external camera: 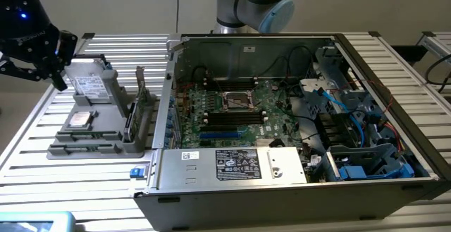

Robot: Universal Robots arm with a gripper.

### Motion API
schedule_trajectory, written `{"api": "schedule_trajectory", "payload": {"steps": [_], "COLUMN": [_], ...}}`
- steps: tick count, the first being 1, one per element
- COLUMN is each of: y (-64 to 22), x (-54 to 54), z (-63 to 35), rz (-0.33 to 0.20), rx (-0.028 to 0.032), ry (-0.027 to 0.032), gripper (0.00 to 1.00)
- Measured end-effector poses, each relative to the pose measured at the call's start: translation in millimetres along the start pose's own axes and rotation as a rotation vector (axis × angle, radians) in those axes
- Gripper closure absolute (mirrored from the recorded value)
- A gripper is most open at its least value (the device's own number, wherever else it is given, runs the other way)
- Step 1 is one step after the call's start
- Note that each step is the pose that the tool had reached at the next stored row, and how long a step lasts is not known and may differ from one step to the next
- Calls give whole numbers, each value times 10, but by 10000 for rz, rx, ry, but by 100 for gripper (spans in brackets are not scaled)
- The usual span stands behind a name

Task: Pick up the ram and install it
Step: 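Pick up the ram and move it above insertion slot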

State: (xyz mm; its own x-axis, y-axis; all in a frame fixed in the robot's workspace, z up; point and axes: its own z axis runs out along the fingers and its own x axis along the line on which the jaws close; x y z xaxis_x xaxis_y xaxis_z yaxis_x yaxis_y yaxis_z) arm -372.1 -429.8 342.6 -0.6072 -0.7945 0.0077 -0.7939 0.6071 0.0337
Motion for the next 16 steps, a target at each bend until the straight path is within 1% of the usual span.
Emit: {"api": "schedule_trajectory", "payload": {"steps": [3, 9, 14, 16], "y": [0, 2, 2, 2], "x": [0, 1, 1, 1], "z": [0, -1, 0, 0], "rz": [-423, -1163, -1810, -2097], "rx": [8, 49, 118, 124], "ry": [11, 11, -13, -9], "gripper": [89, 89, 89, 89]}}
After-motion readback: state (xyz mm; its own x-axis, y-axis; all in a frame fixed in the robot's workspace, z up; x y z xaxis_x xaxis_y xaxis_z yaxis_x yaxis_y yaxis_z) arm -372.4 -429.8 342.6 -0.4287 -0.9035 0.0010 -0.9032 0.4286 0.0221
